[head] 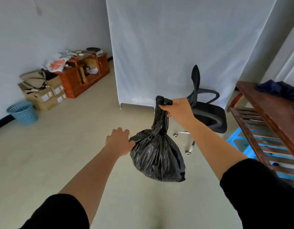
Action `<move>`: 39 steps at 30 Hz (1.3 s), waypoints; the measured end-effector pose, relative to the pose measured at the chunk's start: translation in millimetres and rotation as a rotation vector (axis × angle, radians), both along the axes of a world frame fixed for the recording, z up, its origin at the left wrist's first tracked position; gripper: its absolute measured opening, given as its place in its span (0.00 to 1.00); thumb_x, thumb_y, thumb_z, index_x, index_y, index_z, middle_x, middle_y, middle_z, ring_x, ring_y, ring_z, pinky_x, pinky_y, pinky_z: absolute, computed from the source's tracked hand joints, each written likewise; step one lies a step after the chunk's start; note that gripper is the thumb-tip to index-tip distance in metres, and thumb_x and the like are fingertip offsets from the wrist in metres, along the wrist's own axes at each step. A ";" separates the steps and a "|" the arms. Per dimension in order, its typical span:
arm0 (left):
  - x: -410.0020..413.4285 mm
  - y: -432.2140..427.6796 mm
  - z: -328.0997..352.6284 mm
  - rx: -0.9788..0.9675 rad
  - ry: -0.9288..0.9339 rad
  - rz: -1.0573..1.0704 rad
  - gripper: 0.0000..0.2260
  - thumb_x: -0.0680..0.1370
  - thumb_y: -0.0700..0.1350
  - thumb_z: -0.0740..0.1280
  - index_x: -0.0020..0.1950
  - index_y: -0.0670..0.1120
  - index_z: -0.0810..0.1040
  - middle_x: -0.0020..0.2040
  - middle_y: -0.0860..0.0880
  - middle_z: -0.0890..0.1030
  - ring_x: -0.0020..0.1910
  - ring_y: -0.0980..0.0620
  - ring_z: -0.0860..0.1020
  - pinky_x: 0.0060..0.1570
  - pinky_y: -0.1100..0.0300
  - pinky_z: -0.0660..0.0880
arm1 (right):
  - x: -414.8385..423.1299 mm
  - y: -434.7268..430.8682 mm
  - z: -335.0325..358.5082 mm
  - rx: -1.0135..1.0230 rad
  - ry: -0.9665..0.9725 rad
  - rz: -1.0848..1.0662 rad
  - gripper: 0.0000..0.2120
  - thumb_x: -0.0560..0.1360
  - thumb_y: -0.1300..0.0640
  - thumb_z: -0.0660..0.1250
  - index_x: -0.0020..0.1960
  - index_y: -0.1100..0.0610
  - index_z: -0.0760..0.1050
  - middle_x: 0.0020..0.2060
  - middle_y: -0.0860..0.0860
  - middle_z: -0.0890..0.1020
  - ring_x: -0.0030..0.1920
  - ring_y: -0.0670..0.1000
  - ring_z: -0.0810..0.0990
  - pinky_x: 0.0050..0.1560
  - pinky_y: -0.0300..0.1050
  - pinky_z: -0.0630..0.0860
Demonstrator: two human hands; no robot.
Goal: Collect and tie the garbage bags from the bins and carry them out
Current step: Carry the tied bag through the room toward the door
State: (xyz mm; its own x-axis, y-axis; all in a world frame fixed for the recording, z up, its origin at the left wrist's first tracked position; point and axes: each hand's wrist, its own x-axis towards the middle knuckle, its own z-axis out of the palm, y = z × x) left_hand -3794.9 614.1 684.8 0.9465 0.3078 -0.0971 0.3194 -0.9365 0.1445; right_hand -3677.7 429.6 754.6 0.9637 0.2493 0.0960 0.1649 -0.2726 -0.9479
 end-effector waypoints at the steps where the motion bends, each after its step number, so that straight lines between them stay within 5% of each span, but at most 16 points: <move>1: 11.1 31.4 0.7 -0.002 -0.006 0.035 0.21 0.79 0.55 0.59 0.69 0.48 0.69 0.64 0.46 0.71 0.64 0.46 0.68 0.58 0.52 0.69 | 15.3 33.7 1.4 0.001 -0.009 0.034 0.12 0.70 0.60 0.75 0.33 0.63 0.75 0.27 0.54 0.71 0.26 0.49 0.67 0.35 0.44 0.67; 10: 130.7 246.3 4.2 0.018 0.016 0.215 0.21 0.79 0.54 0.58 0.70 0.48 0.68 0.66 0.46 0.69 0.65 0.46 0.68 0.59 0.51 0.70 | 167.1 279.2 8.0 0.023 -0.034 0.254 0.14 0.69 0.59 0.75 0.41 0.72 0.79 0.33 0.61 0.80 0.34 0.53 0.77 0.43 0.52 0.80; 22: 295.6 527.7 -0.2 -0.074 -0.046 0.435 0.19 0.80 0.52 0.58 0.70 0.49 0.69 0.67 0.47 0.70 0.66 0.46 0.67 0.60 0.51 0.71 | 339.9 581.9 8.1 -0.037 0.012 0.383 0.18 0.70 0.59 0.74 0.42 0.75 0.77 0.30 0.57 0.71 0.31 0.53 0.69 0.38 0.45 0.66; 26: 368.3 639.9 -8.9 -0.097 -0.082 0.417 0.18 0.80 0.52 0.58 0.70 0.49 0.70 0.66 0.47 0.71 0.66 0.46 0.69 0.60 0.50 0.72 | 414.0 693.5 4.5 -0.107 -0.041 0.396 0.08 0.70 0.59 0.75 0.38 0.61 0.77 0.30 0.57 0.72 0.30 0.52 0.71 0.39 0.44 0.67; 32: 482.0 795.3 3.3 -0.099 -0.050 0.374 0.19 0.81 0.53 0.57 0.70 0.49 0.69 0.66 0.46 0.71 0.67 0.46 0.68 0.61 0.50 0.72 | 523.3 830.1 17.4 -0.138 -0.002 0.385 0.09 0.72 0.61 0.73 0.39 0.59 0.73 0.30 0.56 0.68 0.28 0.50 0.66 0.26 0.33 0.66; 34: 529.7 843.7 3.5 -0.094 -0.044 0.353 0.20 0.81 0.53 0.57 0.71 0.49 0.68 0.66 0.46 0.71 0.67 0.46 0.68 0.61 0.49 0.72 | 568.0 876.4 16.4 -0.141 -0.003 0.365 0.08 0.72 0.61 0.73 0.40 0.59 0.74 0.31 0.57 0.68 0.31 0.51 0.67 0.31 0.39 0.67; 39: 630.4 930.2 -1.5 -0.092 -0.032 0.300 0.20 0.81 0.52 0.56 0.71 0.48 0.68 0.66 0.45 0.70 0.67 0.45 0.68 0.61 0.47 0.72 | 661.6 962.9 13.0 -0.149 0.020 0.317 0.15 0.70 0.60 0.75 0.42 0.73 0.78 0.32 0.58 0.72 0.31 0.53 0.71 0.39 0.45 0.69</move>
State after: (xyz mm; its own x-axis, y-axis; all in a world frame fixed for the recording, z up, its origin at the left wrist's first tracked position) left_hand -3164.5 1544.3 683.3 0.8177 0.5653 -0.1087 0.5735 -0.7837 0.2385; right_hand -3016.1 1392.5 767.6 0.8374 0.5462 0.0181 0.2454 -0.3461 -0.9055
